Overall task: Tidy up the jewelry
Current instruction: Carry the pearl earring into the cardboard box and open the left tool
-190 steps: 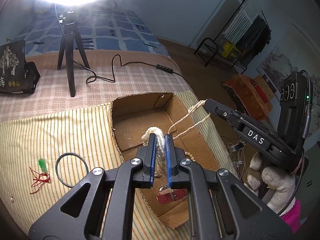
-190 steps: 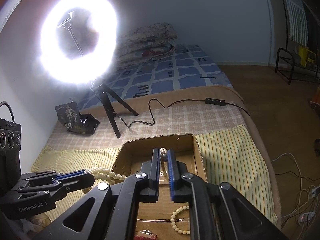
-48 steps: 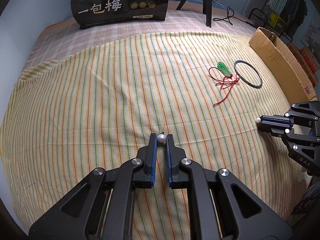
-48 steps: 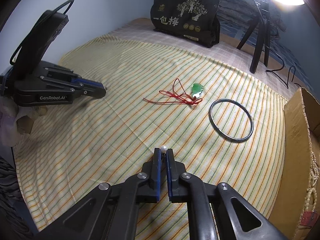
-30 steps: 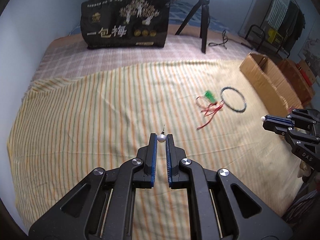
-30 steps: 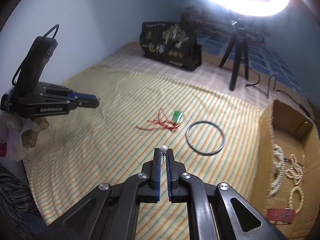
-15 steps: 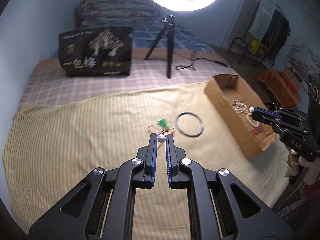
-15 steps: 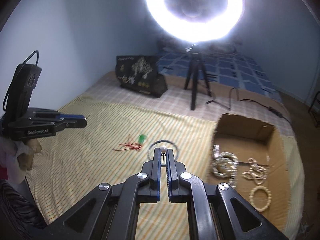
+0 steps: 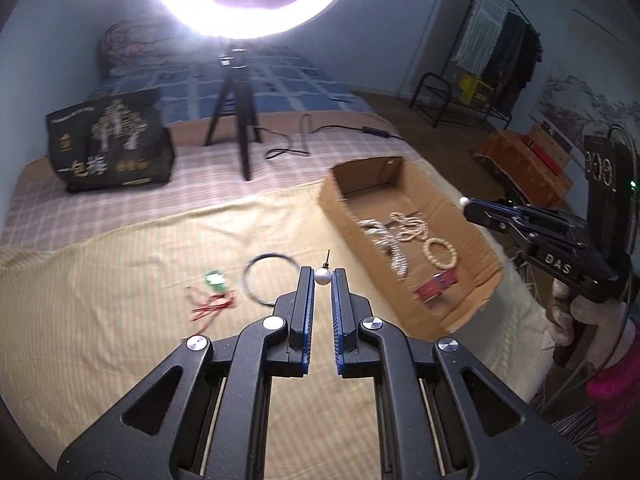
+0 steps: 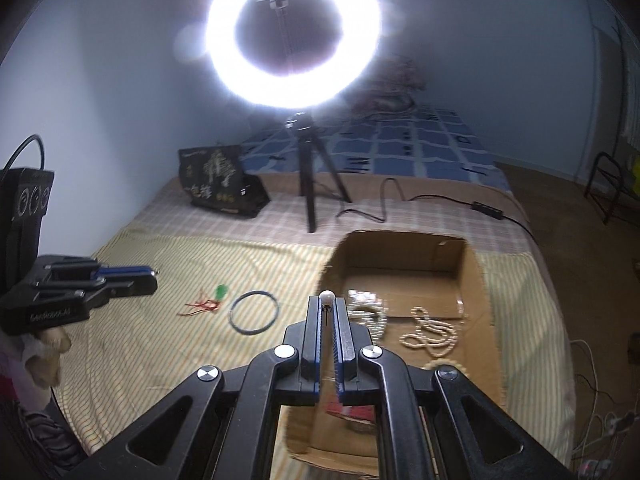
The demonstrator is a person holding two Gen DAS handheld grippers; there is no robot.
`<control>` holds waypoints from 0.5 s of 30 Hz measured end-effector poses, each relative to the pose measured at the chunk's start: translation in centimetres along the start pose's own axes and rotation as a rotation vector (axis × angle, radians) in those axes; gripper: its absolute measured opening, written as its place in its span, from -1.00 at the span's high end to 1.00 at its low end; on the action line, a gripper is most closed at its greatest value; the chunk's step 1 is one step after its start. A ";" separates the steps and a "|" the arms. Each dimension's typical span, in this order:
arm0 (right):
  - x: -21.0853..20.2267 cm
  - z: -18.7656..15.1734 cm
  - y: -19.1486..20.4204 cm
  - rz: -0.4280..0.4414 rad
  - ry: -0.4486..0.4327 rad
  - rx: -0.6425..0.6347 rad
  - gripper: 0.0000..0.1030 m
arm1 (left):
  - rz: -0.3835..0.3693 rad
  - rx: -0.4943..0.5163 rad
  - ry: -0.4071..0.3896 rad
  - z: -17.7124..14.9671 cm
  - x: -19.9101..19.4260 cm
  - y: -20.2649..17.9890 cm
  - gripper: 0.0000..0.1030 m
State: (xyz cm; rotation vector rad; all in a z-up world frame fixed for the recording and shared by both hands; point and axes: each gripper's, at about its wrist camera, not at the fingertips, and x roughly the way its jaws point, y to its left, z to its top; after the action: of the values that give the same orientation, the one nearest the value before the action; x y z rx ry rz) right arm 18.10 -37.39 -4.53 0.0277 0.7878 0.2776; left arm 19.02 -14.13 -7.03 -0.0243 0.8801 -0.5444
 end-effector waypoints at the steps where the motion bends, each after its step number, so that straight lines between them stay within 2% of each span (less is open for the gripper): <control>1: -0.1 0.0 -0.4 -0.003 -0.002 0.007 0.96 | -0.008 0.006 0.000 0.1 0.3 -0.8 0.88; 15: 0.5 1.3 -4.4 -0.037 -0.013 0.045 0.96 | -0.062 0.027 0.000 1.8 4.3 -6.5 0.88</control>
State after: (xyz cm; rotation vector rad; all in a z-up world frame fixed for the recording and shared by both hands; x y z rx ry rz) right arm 20.38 -41.43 -4.55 0.0574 0.7805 0.2246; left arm 19.71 -22.06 -7.40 -0.0267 0.8739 -0.6144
